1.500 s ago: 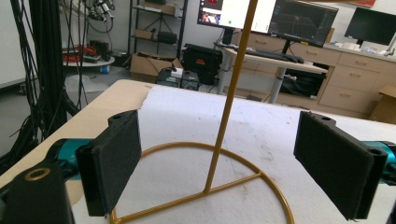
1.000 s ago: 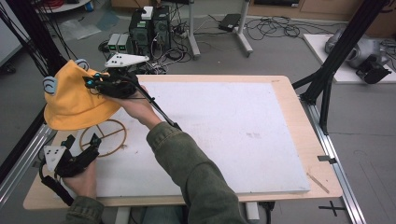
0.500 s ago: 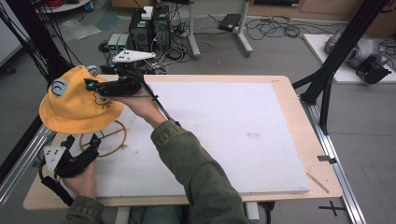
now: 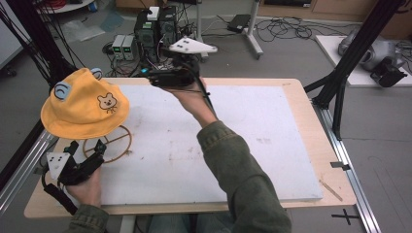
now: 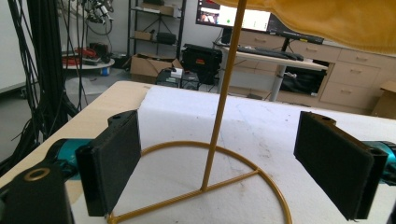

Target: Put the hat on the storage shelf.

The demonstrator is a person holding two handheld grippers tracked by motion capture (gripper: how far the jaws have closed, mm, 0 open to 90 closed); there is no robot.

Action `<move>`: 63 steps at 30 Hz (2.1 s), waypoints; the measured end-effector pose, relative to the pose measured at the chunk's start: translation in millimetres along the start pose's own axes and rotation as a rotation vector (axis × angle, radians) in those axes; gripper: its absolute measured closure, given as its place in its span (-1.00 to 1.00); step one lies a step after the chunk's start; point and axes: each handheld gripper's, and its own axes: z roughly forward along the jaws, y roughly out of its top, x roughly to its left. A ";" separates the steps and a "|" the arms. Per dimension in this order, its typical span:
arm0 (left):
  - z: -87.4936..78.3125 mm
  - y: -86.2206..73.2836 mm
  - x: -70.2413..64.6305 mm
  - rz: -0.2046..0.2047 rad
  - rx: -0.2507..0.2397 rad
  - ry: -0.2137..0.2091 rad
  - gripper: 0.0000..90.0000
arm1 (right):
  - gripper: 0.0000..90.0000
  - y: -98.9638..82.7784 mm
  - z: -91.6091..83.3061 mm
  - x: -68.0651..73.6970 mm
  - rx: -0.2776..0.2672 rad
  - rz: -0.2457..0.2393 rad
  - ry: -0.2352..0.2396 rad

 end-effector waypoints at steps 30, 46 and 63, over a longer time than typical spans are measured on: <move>4.3 -0.2 -12.1 0.000 0.007 -0.020 -0.67 | -0.72 -65.1 -207.8 -54.7 -0.064 -0.044 -0.608; 5.7 -1.5 -14.0 0.008 0.014 -0.022 -0.66 | -0.72 -183.0 -250.8 -44.9 -0.049 0.007 -0.824; 5.2 -2.7 -14.2 0.016 0.019 -0.021 -0.66 | -0.72 -211.6 -258.5 -47.5 -0.018 -0.004 -0.855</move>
